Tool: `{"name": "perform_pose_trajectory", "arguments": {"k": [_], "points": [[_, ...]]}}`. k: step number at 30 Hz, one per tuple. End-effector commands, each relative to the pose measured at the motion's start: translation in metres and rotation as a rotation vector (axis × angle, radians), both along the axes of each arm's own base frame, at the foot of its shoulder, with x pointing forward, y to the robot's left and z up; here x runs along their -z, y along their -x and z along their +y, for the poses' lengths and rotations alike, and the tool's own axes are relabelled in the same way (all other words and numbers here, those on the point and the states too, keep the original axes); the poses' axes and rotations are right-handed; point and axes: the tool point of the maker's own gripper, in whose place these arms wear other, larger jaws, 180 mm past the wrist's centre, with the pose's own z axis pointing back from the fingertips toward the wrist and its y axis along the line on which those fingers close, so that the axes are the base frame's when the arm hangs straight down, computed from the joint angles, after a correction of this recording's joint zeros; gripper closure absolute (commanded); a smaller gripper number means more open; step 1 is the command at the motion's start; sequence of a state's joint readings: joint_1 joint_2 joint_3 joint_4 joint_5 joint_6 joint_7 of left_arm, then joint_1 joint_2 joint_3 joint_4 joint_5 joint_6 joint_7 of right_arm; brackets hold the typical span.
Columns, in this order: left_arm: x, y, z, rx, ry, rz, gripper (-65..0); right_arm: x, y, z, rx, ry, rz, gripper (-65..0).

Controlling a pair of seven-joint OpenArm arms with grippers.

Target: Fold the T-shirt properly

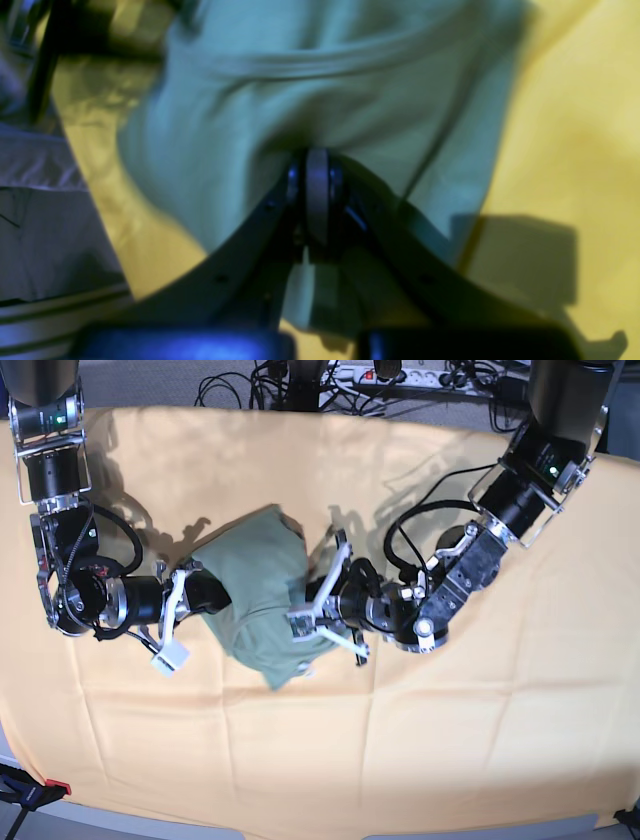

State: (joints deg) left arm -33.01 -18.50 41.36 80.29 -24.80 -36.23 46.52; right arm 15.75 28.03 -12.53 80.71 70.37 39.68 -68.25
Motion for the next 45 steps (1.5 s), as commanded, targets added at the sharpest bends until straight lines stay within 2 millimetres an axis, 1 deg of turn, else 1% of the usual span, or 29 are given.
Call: {"name": "perform_pose_trajectory", "arguments": {"k": [1, 3, 5, 6, 8, 9, 11, 14, 17, 20, 22, 24, 27, 29, 31, 35, 37, 39, 41, 43, 45], "points": [[-0.021, -0.014, -0.010, -0.003, 0.065, -0.039, 0.0, -0.014, -0.002, 0.003, -0.013, -0.020, -0.042, 0.0], [-0.021, -0.023, -0.015, -0.015, 0.082, -0.046, 0.0, -0.014, 0.009, 0.007, -0.026, -0.025, -0.050, 0.0], [-0.022, -0.030, -0.017, -0.022, 0.072, -0.044, 0.0, -0.018, 0.013, 0.007, -0.030, -0.008, -0.084, 0.0], [-0.026, -0.034, -0.017, -0.023, 0.059, -0.051, 0.0, -0.022, 0.009, 0.004, -0.022, 0.013, -0.113, 0.0], [-0.042, -0.041, -0.019, -0.019, 0.062, -0.069, 0.0, -0.034, -0.005, -0.009, 0.030, 0.037, -0.186, 0.0], [-0.052, -0.043, -0.019, -0.021, 0.073, -0.069, 0.0, -0.040, -0.013, -0.018, 0.069, 0.042, -0.217, 0.0], [-0.074, -0.045, -0.020, -0.034, 0.120, -0.047, 0.0, -0.047, -0.024, -0.039, 0.140, 0.069, -0.250, 0.0], [-0.104, -0.050, -0.013, -0.080, 0.228, 0.009, 0.0, -0.043, -0.028, -0.067, 0.243, 0.107, -0.248, 0.0], [-0.133, -0.057, -0.004, -0.093, 0.349, 0.020, 0.0, -0.030, -0.018, -0.084, 0.303, 0.126, -0.208, 0.0], [-0.156, -0.065, 0.010, -0.136, 0.449, 0.029, 0.0, -0.018, -0.003, -0.089, 0.322, 0.117, -0.165, 0.0], [-0.165, -0.065, 0.018, -0.153, 0.515, 0.054, 0.0, -0.011, 0.009, -0.083, 0.304, 0.085, -0.138, 0.0], [-0.162, -0.062, 0.028, -0.174, 0.544, 0.083, 0.0, 0.000, 0.022, -0.079, 0.288, 0.075, -0.107, 0.0], [-0.144, -0.054, 0.040, -0.201, 0.532, 0.126, 0.0, 0.016, 0.041, -0.075, 0.285, 0.070, -0.056, 0.0], [-0.131, -0.049, 0.045, -0.216, 0.518, 0.150, 0.0, 0.023, 0.049, -0.070, 0.285, 0.057, -0.030, 0.0], [-0.123, -0.045, 0.049, -0.227, 0.509, 0.167, 0.0, 0.027, 0.053, -0.063, 0.287, 0.039, -0.015, 0.0], [-0.112, -0.038, 0.055, -0.238, 0.496, 0.201, 0.0, 0.024, 0.060, -0.048, 0.287, -0.051, 0.008, 0.0], [-0.112, -0.033, 0.056, -0.229, 0.504, 0.232, 0.0, 0.021, 0.064, -0.044, 0.278, -0.084, 0.025, 0.0], [-0.116, -0.028, 0.057, -0.216, 0.524, 0.263, 0.0, 0.022, 0.069, -0.042, 0.255, -0.085, 0.052, 0.0], [-0.120, -0.026, 0.059, -0.211, 0.544, 0.278, 0.0, 0.020, 0.069, -0.040, 0.252, -0.098, 0.055, 0.0], [-0.119, -0.027, 0.064, -0.218, 0.536, 0.276, 0.0, 0.018, 0.067, -0.041, 0.257, -0.103, 0.046, 0.0], [-0.116, -0.026, 0.068, -0.221, 0.512, 0.279, 0.0, 0.013, 0.061, -0.045, 0.275, -0.109, 0.023, 0.0]]}}
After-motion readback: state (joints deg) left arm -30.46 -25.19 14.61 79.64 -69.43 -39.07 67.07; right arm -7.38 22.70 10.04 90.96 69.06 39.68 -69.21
